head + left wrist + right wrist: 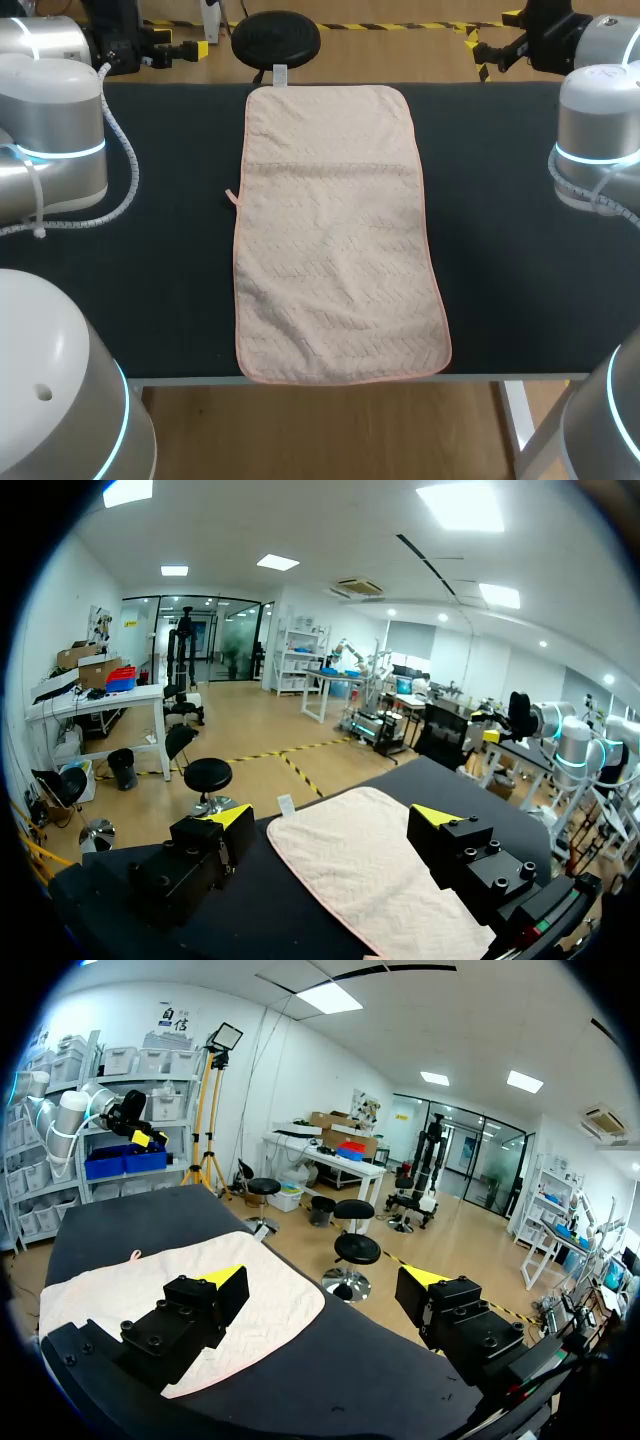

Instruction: Fold the towel

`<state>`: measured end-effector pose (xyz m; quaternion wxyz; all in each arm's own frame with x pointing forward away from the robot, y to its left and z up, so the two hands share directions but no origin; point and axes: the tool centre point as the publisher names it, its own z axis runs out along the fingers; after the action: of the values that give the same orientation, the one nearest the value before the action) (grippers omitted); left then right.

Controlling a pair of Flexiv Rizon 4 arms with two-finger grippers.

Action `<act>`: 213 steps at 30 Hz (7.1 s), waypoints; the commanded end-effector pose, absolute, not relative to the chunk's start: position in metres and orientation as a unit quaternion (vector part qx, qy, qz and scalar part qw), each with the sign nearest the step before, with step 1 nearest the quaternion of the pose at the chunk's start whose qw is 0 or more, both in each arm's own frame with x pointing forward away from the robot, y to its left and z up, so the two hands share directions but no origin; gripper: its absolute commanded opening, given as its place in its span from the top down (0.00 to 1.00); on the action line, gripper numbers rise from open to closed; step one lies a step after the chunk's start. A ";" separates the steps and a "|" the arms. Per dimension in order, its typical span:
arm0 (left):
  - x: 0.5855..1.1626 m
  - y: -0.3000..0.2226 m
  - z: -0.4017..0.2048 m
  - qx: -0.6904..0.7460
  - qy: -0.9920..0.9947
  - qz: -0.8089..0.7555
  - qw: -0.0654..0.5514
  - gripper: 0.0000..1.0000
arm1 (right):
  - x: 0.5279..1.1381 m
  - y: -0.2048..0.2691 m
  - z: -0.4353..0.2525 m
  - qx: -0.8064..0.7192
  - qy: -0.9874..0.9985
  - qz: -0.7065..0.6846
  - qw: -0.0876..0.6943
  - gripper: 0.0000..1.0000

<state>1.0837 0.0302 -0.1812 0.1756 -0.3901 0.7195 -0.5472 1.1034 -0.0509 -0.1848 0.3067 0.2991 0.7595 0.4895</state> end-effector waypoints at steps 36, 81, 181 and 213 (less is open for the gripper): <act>1.077 0.029 -0.214 -0.116 0.959 -0.135 0.222 0.00 | 1.082 -0.027 -0.230 -0.069 0.944 0.185 0.267 0.00; 1.007 -0.038 -0.314 -0.050 0.997 -0.016 0.050 0.00 | 1.011 0.059 -0.322 -0.052 0.983 -0.034 0.174 0.00; 1.015 -0.056 -0.419 -0.043 0.993 -0.104 0.044 1.00 | 1.010 0.040 -0.418 0.001 0.996 0.037 0.084 1.00; 1.096 -0.042 -0.135 -0.099 0.899 -0.131 0.406 1.00 | 1.081 0.033 -0.122 -0.069 0.950 0.089 0.292 1.00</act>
<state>1.1137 -0.0469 -0.1646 0.3903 -0.0877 0.9042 -0.1495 1.1030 0.0469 -0.1705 0.2899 -0.0653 0.9505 0.0912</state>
